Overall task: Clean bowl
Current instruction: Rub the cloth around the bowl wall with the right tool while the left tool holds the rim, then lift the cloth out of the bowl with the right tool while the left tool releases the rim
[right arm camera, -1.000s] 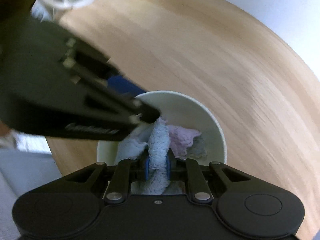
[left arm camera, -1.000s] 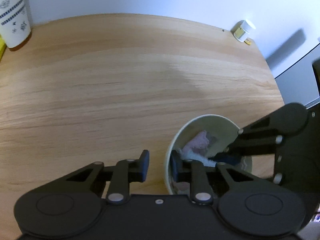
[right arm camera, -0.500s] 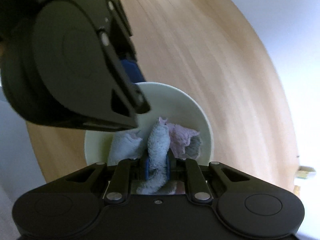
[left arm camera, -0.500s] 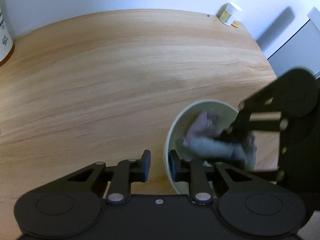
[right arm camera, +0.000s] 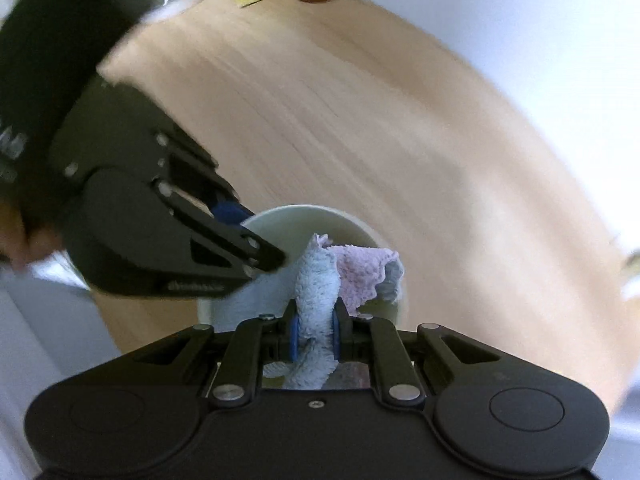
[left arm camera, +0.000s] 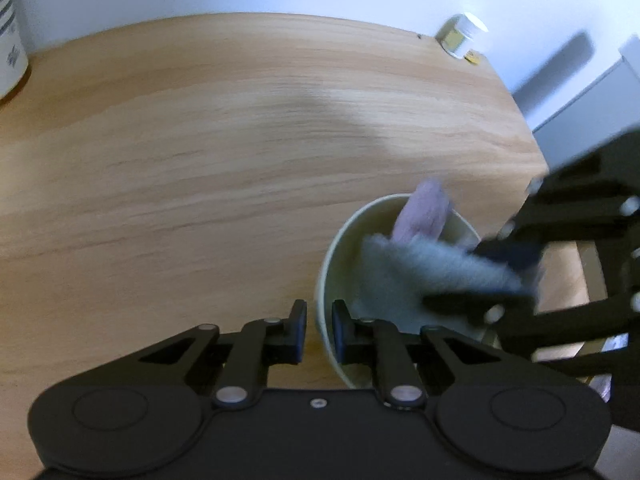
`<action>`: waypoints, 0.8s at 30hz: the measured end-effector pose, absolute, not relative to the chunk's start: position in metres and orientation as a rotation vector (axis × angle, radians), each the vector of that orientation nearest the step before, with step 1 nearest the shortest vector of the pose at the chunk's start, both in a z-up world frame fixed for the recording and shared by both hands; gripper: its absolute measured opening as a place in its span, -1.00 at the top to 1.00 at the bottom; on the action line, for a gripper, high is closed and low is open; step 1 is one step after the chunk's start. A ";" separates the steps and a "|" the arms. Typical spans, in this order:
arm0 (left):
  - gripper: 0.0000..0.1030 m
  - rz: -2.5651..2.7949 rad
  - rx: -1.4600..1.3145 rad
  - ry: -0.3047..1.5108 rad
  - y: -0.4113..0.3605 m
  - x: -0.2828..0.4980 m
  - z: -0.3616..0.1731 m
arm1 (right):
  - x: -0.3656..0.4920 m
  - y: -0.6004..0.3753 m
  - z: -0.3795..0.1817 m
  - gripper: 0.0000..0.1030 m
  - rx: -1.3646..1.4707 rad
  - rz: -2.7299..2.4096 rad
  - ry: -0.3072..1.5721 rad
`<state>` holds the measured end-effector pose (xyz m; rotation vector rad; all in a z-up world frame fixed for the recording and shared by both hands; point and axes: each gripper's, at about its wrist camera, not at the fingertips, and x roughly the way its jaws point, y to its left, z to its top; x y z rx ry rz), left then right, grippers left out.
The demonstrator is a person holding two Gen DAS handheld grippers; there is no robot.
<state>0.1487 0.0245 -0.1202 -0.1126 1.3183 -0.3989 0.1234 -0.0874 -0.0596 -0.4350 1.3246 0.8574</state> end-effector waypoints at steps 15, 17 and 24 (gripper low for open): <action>0.82 -0.368 -0.085 1.278 0.007 0.150 -0.124 | 0.146 -0.076 -0.086 0.68 -0.474 0.963 1.507; 0.82 -0.367 -0.079 1.277 0.005 0.150 -0.124 | 0.147 -0.082 -0.077 0.68 -0.468 0.967 1.498; 0.80 -0.382 -0.064 1.274 0.003 0.148 -0.124 | 0.149 -0.119 -0.036 0.67 -0.341 0.909 1.384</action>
